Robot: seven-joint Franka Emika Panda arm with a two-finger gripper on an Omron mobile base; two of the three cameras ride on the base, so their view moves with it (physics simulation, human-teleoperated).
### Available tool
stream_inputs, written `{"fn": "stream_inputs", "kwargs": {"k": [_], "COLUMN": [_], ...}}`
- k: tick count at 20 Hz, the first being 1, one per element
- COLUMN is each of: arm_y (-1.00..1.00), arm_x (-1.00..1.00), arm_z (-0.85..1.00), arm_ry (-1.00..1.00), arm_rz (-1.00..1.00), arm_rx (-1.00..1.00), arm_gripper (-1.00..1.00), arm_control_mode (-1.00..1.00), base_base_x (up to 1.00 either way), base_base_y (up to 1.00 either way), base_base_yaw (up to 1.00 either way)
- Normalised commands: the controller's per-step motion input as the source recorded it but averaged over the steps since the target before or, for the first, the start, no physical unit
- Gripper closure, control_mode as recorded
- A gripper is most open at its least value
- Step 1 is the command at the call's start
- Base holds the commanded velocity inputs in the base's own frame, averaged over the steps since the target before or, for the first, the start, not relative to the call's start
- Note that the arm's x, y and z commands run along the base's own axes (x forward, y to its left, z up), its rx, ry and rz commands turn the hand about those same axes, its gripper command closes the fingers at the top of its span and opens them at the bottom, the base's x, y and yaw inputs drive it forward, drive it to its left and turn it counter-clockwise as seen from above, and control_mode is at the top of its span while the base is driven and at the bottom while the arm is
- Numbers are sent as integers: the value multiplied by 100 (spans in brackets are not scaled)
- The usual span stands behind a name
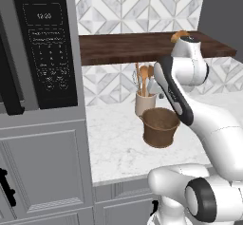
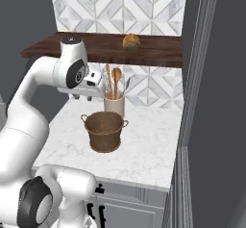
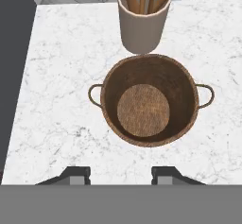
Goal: Open the cabinet, pick up the bread from the cabinet and place it in the basket. Then move the basket to the dining counter.
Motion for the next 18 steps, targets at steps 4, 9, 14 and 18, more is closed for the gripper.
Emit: {"fn": "stream_inputs", "kwargs": {"k": [4, 9, 14, 18], "arm_y": [-16, -49, -71, -47], "arm_x": [-5, -21, -37, -6], "arm_z": [-2, 43, 73, 52], "arm_ry": [-1, 0, 0, 0], "arm_rz": [1, 0, 0, 6], "arm_rx": [0, 2, 4, 9], "arm_gripper": [-100, -100, -100, -100], "arm_control_mode": [-100, -100, -100, -100], "base_base_x": [0, 0, 0, 0], "base_base_y": [0, 0, 0, 0], "base_base_yaw": [0, 0, 0, 0]}}
